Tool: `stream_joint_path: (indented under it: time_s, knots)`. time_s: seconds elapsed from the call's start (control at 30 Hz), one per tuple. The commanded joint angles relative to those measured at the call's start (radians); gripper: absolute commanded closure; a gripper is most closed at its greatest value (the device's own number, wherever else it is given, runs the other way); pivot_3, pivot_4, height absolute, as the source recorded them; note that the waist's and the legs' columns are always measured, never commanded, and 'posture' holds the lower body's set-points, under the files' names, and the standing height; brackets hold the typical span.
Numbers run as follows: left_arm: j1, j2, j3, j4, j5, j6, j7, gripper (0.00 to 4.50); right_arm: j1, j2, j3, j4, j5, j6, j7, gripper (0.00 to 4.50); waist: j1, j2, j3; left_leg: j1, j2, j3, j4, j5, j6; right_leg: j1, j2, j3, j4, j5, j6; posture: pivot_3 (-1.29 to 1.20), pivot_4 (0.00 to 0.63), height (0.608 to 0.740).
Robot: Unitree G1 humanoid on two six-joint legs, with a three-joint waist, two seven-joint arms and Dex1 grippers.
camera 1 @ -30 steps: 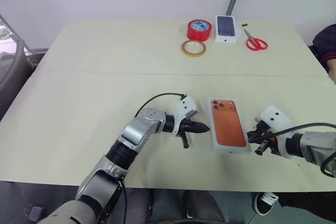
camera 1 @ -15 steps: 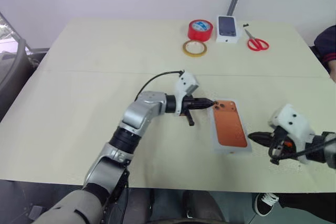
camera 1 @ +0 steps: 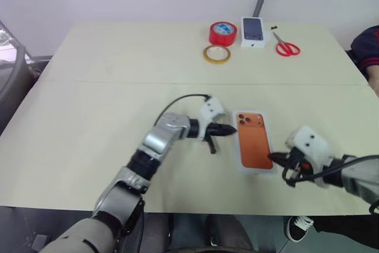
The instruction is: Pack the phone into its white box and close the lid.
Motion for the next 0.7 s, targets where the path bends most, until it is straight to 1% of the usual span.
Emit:
stream_joint_path:
  time_s: [0.03, 0.17, 0.27, 0.33, 0.43, 0.57, 0.7]
  knots:
    - [0.043, 0.114, 0.153, -0.140, -0.061, 0.008, 0.013, 4.50, -0.065, 0.025, -0.079, 0.031, 0.022, -0.047, -0.004, 4.45, 0.000, 0.001, 0.000, 0.000, 0.000, 0.000, 0.000, 0.000, 0.000, 0.000, 0.000, 0.000, 0.000, 0.000, 0.000, 0.00, 0.150, 0.740]
    - [0.165, 0.328, 0.352, -0.206, -0.100, 0.009, 0.023, 4.50, -0.140, 0.037, -0.086, 0.147, 0.009, -0.110, 0.003, 4.45, -0.010, 0.001, 0.000, 0.000, 0.000, 0.000, -0.001, 0.000, 0.000, 0.000, 0.000, 0.000, -0.001, 0.000, 0.000, 0.00, 0.150, 0.740]
    - [0.241, 0.421, 0.447, -0.208, -0.115, 0.006, 0.040, 4.50, -0.189, 0.050, -0.066, 0.211, 0.014, -0.151, 0.011, 4.45, -0.008, 0.000, 0.000, 0.000, 0.000, 0.000, -0.001, 0.000, 0.000, 0.000, -0.002, -0.001, 0.000, 0.000, 0.000, 0.00, 0.150, 0.740]
    - [0.281, 0.457, 0.487, -0.215, -0.126, 0.000, 0.042, 4.50, -0.219, 0.053, -0.045, 0.243, 0.014, -0.164, 0.016, 4.45, -0.002, 0.000, 0.000, 0.000, -0.001, 0.000, -0.001, 0.000, 0.000, 0.000, -0.002, -0.001, -0.001, 0.000, 0.000, 0.00, 0.150, 0.740]
    - [0.341, 0.487, 0.533, -0.225, -0.129, -0.009, 0.063, 4.50, -0.256, 0.065, 0.004, 0.279, 0.008, -0.191, 0.020, 4.45, 0.004, 0.000, 0.000, 0.000, -0.001, 0.000, -0.001, 0.000, 0.000, 0.000, -0.003, -0.001, -0.001, 0.000, 0.000, 0.00, 0.150, 0.740]
    - [0.389, 0.488, 0.564, -0.276, -0.154, 0.026, 0.110, 4.50, -0.261, 0.069, 0.024, 0.296, 0.008, -0.208, 0.027, 4.45, 0.007, 0.000, 0.000, 0.000, 0.000, 0.000, -0.001, 0.000, 0.000, 0.000, -0.003, -0.001, -0.001, 0.000, 0.000, 0.00, 0.150, 0.740]
    - [0.406, 0.480, 0.557, -0.303, -0.157, 0.036, 0.150, 4.50, -0.254, 0.090, 0.042, 0.301, 0.001, -0.239, 0.029, 4.45, 0.009, 0.000, 0.000, 0.000, -0.001, 0.000, -0.001, 0.000, 0.000, 0.000, -0.003, -0.001, -0.001, 0.000, 0.000, 0.00, 0.150, 0.740]
